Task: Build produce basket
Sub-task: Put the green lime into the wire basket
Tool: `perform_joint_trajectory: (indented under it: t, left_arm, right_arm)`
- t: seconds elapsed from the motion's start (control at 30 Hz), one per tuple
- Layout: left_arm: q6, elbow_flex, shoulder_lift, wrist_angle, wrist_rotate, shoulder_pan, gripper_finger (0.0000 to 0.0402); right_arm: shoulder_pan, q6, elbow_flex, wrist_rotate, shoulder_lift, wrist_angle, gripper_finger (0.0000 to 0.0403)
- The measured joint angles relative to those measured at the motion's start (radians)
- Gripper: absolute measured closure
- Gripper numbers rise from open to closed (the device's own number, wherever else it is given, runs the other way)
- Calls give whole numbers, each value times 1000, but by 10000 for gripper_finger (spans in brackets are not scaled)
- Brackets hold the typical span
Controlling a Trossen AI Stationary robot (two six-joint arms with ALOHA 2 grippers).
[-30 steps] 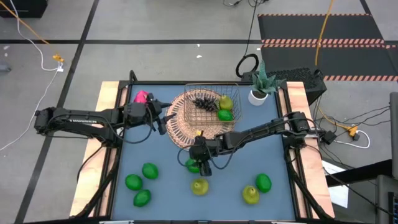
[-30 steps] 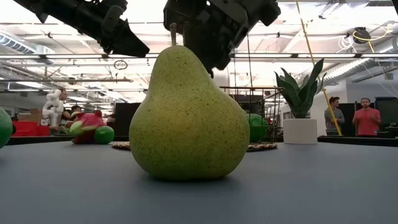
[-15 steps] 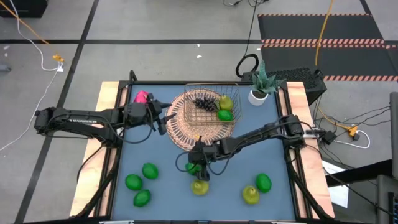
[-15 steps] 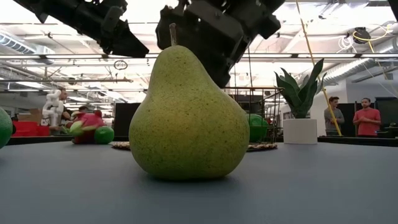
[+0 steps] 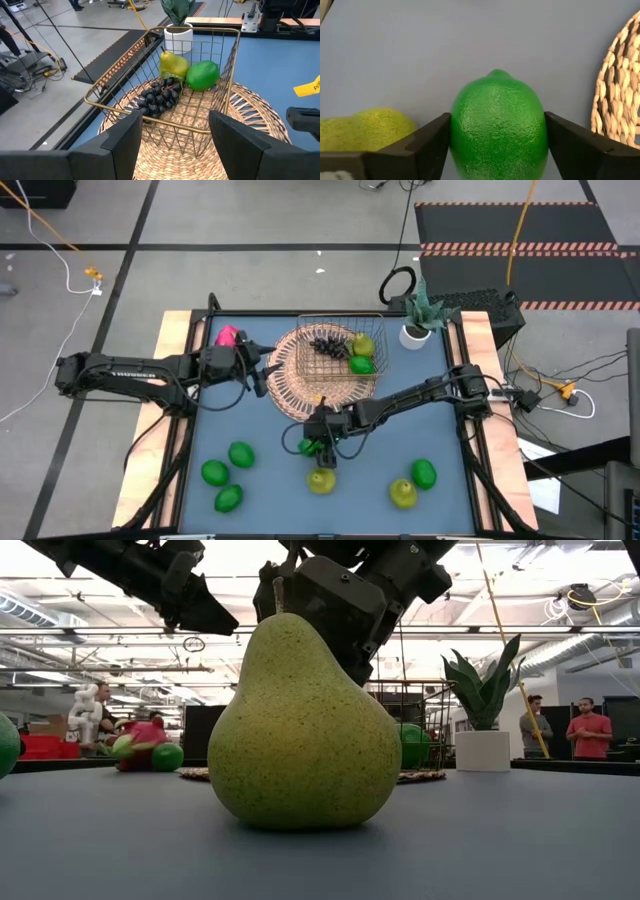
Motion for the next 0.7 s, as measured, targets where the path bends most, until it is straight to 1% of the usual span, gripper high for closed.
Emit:
perform_joint_trajectory:
  t: [0.13, 0.27, 0.4, 0.63, 0.7]
  left_arm:
    - [-2, 0, 0, -2, 0, 0, 170]
    - [-1, 0, 0, -5, 0, 0, 170]
    - [12, 0, 0, -4, 0, 3, 170]
    - [15, 0, 0, -1, -1, 18, 170]
    - [11, 0, 0, -5, -1, 18, 170]
  right_arm:
    - [0, 3, 1, 6, 0, -18, 140]
    - [0, -5, 1, 7, -8, -25, 139]
    - [-2, -32, 16, 10, -36, -76, 140]
    - [-15, -65, 48, 13, -132, -84, 143]
    - [-20, -84, 48, 33, -164, -84, 143]
